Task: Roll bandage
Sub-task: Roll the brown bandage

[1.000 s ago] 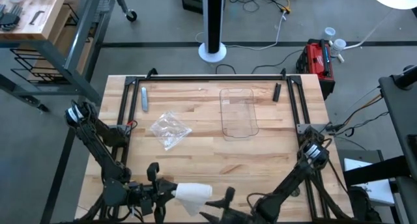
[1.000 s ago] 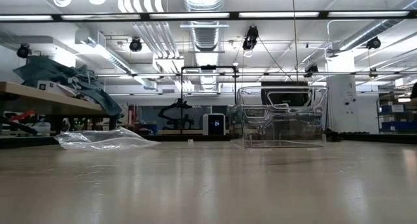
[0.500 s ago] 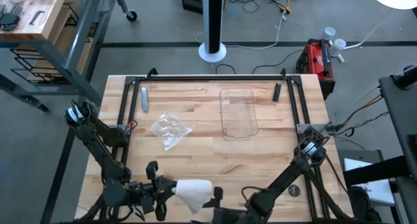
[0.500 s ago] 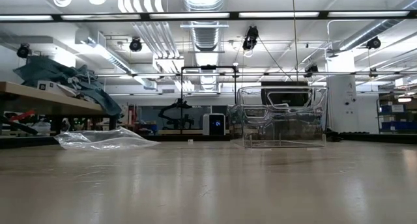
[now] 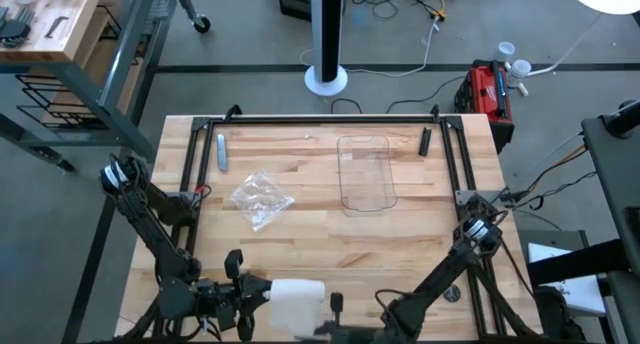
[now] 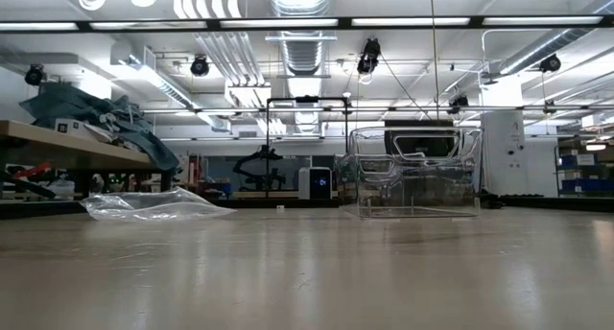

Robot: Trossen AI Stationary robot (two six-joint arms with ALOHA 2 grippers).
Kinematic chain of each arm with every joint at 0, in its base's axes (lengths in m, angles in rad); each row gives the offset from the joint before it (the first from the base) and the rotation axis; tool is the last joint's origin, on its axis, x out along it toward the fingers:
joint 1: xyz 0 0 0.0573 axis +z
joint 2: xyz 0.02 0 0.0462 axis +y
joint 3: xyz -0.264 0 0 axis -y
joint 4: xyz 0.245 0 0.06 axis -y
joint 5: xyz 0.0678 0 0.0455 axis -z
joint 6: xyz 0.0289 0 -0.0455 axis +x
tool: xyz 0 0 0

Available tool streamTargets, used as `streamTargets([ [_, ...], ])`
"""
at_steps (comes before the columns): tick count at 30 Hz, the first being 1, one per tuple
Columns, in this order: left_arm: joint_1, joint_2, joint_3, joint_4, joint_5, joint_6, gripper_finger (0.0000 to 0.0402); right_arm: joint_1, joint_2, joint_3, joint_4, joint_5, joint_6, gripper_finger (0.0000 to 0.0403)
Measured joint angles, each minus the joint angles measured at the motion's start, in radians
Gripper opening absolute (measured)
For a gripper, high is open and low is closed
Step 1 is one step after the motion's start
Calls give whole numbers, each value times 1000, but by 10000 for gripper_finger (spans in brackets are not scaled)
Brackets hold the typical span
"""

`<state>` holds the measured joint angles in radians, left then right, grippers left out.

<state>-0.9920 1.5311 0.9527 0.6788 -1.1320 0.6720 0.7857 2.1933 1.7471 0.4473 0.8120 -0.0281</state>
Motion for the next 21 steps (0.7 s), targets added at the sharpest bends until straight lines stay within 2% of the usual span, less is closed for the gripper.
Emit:
streamTargets([
  [8, -1, 0, -5, -1, -5, -4, 37, 93, -1, 139, -88, 0, -105, 1],
  [14, 0, 0, -5, 45, -25, -7, 37, 107, -3, 258, -452, -19, 106, 1],
  [21, 1, 0, -5, 89, -31, 0, 37, 52, 16, 210, -493, -38, 197, 0],
])
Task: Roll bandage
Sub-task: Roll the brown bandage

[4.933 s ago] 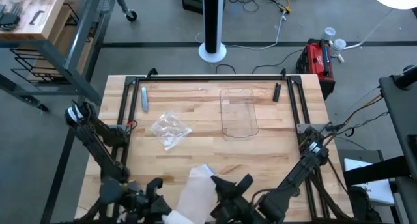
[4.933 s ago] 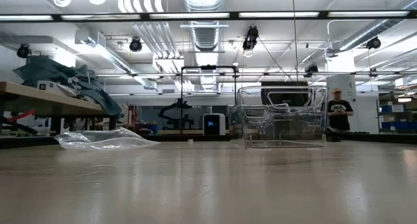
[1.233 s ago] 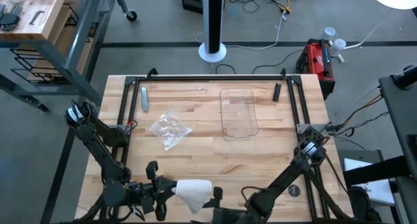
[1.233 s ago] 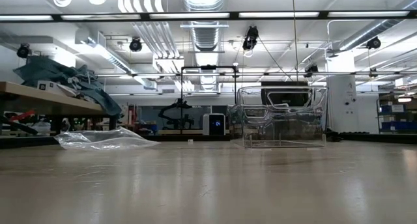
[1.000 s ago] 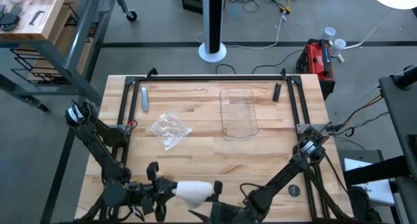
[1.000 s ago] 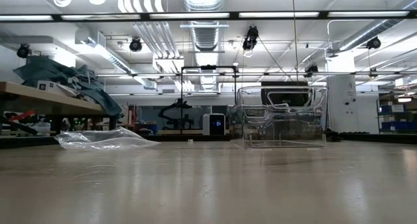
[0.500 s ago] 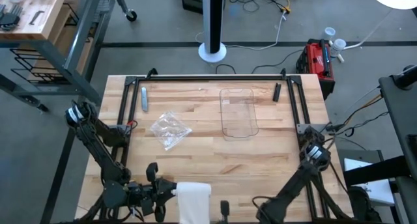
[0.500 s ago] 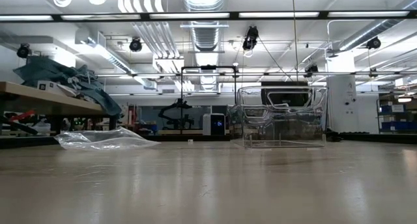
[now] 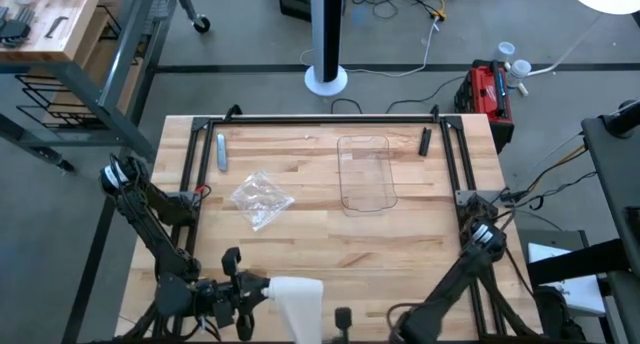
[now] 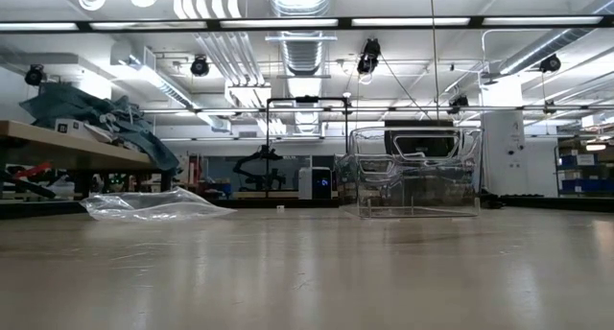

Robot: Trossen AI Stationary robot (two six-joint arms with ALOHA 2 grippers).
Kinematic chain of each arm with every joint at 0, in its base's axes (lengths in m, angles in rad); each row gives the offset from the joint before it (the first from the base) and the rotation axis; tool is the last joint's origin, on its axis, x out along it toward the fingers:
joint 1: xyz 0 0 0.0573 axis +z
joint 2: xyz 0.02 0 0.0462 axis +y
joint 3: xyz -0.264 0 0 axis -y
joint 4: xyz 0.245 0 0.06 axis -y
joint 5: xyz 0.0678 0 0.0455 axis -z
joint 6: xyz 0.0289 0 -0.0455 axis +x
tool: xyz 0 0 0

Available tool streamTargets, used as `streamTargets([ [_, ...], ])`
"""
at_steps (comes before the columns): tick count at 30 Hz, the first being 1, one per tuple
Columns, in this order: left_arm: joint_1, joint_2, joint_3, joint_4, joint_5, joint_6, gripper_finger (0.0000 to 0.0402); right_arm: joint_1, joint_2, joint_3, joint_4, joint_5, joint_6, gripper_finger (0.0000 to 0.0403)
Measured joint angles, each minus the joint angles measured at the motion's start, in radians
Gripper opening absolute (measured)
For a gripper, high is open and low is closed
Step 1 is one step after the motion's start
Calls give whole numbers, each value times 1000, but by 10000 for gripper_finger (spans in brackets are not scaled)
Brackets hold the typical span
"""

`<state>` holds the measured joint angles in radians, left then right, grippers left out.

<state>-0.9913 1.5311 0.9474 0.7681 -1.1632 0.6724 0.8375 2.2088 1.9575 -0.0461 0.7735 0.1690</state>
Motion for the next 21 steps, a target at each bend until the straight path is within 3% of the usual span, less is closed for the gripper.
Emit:
streamTargets([
  [4, 0, 0, -1, 46, 48, 20, 37, -45, 30, -35, 3, -42, 46, 0],
  [8, -1, 0, -2, 68, 141, 27, 37, -76, 34, -94, 6, -17, 56, 0],
  [13, -1, 0, -2, 54, 260, 27, 37, -80, 37, -117, 7, 239, -99, 0],
  [18, -1, -3, -2, 64, 290, 21, 37, -56, 37, -67, 5, 465, -315, 0],
  [21, -1, -4, -2, 62, 357, 21, 37, -45, 37, -42, 5, 551, -416, 0],
])
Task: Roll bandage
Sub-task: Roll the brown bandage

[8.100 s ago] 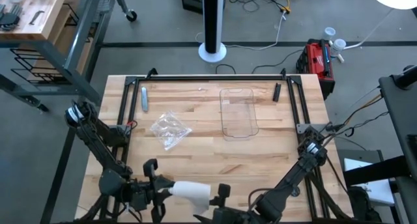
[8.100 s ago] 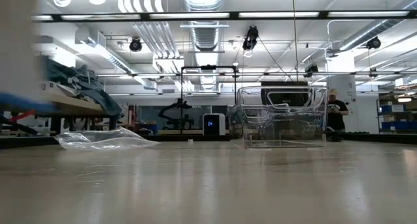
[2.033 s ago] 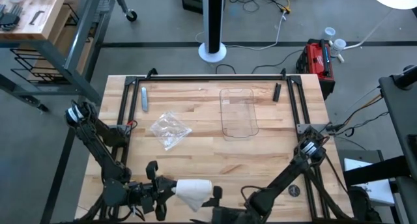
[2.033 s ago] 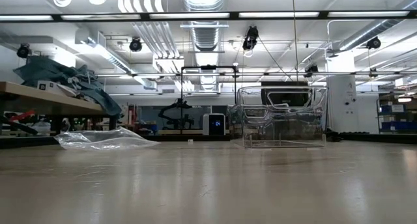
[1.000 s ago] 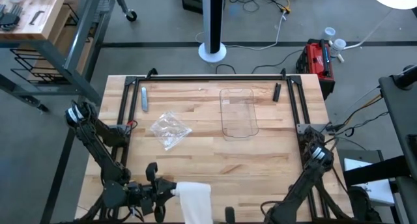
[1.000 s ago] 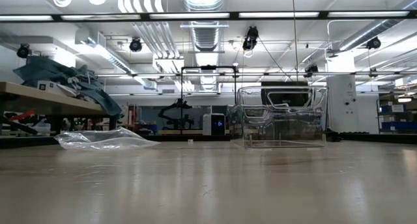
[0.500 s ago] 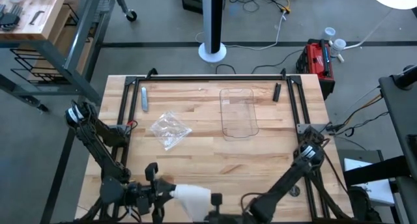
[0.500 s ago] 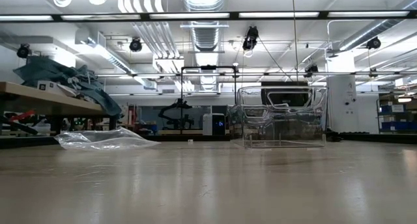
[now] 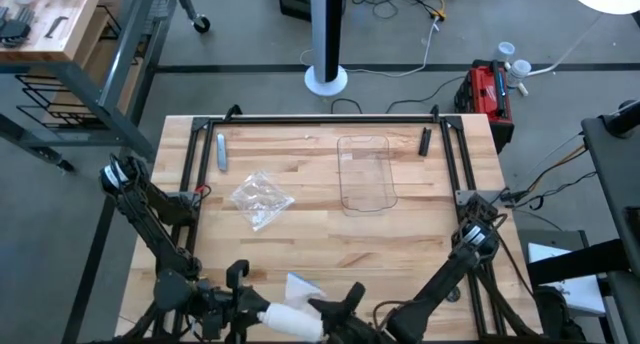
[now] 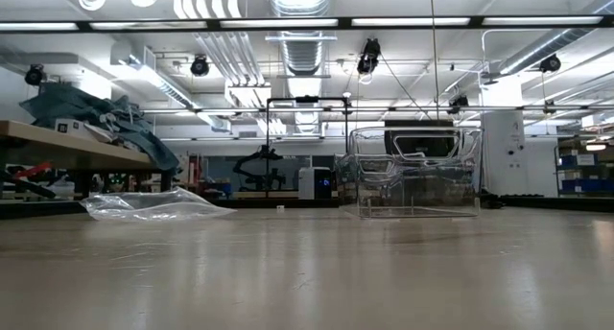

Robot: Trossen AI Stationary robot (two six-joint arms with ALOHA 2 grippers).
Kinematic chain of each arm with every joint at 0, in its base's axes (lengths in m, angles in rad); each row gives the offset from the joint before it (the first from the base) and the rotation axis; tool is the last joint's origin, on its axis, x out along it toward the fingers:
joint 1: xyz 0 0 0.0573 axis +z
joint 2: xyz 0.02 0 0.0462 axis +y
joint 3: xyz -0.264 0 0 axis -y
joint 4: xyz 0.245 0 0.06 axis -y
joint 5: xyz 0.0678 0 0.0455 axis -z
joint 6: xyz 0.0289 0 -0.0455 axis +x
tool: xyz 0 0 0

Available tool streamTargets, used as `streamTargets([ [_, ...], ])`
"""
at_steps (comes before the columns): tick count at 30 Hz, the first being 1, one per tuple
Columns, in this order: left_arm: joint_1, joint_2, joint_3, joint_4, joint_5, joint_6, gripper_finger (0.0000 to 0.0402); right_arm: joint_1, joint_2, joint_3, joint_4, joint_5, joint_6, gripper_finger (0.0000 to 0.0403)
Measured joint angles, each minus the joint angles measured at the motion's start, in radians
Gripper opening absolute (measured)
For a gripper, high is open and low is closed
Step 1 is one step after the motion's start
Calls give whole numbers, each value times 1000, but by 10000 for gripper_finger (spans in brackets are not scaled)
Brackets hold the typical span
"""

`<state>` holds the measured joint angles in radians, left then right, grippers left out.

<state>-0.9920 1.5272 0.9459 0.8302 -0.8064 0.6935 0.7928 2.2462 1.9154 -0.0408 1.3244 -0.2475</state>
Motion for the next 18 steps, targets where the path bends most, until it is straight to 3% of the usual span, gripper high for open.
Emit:
streamTargets([
  [12, 1, 0, -5, -98, 40, -30, 37, 8, 2, 85, 1, 30, -197, 0],
  [18, 2, 0, -5, -81, 155, -31, 37, 15, 2, 131, 1, 56, -319, 0],
])
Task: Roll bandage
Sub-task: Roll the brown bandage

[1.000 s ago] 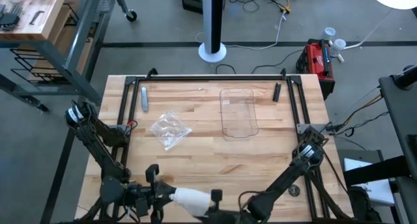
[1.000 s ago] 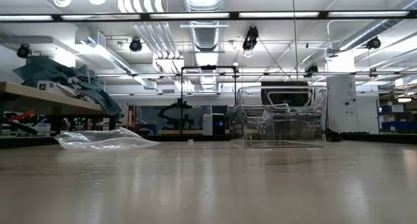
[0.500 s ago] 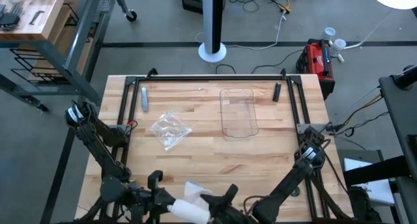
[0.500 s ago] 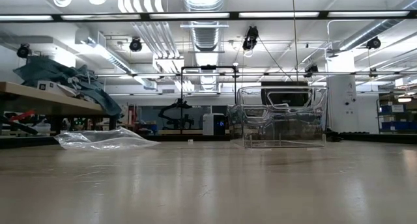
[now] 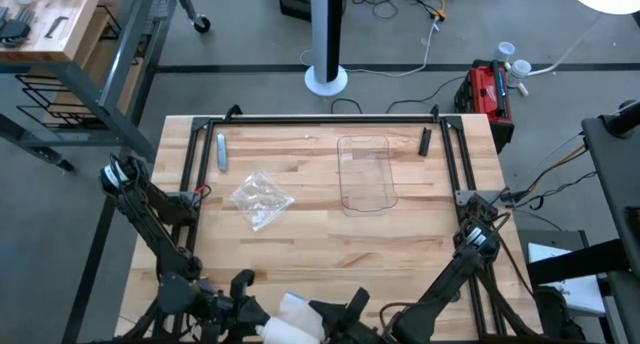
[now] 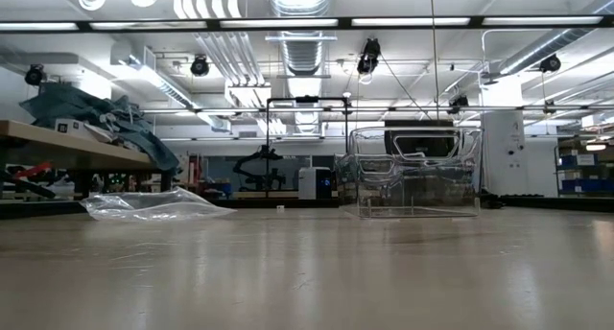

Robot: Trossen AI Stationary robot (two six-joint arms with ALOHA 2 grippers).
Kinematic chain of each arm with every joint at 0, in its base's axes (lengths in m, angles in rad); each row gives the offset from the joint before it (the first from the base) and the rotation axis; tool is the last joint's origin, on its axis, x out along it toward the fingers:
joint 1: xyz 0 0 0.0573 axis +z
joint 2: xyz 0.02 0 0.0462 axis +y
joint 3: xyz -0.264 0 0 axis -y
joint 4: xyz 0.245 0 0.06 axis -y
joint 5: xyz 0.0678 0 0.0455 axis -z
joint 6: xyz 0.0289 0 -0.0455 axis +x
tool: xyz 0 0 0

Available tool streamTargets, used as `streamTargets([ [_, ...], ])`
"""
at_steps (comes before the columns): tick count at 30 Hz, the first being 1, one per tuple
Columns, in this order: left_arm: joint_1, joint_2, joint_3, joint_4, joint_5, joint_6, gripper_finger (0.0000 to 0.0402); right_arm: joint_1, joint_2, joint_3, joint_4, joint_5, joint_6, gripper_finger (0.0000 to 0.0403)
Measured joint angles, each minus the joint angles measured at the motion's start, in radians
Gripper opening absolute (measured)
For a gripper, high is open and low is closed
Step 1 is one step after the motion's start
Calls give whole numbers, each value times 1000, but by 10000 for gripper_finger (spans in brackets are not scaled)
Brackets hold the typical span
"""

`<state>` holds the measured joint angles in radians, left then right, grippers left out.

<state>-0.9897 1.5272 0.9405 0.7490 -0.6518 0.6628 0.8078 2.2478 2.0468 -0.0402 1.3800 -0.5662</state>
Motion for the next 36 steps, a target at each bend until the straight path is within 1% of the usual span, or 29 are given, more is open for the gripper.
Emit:
streamTargets([
  [3, 0, -1, 0, -20, 0, -2, 37, -3, 0, 28, 0, 5, -81, 0],
  [9, 2, -2, 0, -68, 3, -53, 37, 5, 0, 98, -2, 27, -247, 0],
  [11, 6, -2, 0, -70, 4, -62, 37, 14, 0, 122, -4, 16, -268, 0],
  [14, 14, -2, 0, -71, -6, -69, 37, 28, 0, 156, -3, -50, -236, 6],
  [16, 21, -2, 0, -76, -14, -83, 37, 34, 0, 170, -8, -71, -211, 19],
  [19, 24, -2, -7, -86, -17, -97, 37, 43, -2, 173, -8, -72, -217, 51],
  [24, 28, -2, -7, -90, -20, -100, 37, 44, -2, 179, 3, -90, -283, 112],
  [27, 41, -2, -7, -103, -14, -113, 37, 43, -2, 189, 5, -99, -347, 139],
  [30, 52, -2, -8, -113, 35, -130, 37, 41, -2, 196, 21, -105, -417, 155],
  [32, 56, -2, -8, -116, 44, -134, 37, 41, -2, 204, 25, -122, -437, 161],
  [36, 63, -1, -8, -141, 48, -158, 37, 43, -3, 207, 29, -207, -441, 159],
])
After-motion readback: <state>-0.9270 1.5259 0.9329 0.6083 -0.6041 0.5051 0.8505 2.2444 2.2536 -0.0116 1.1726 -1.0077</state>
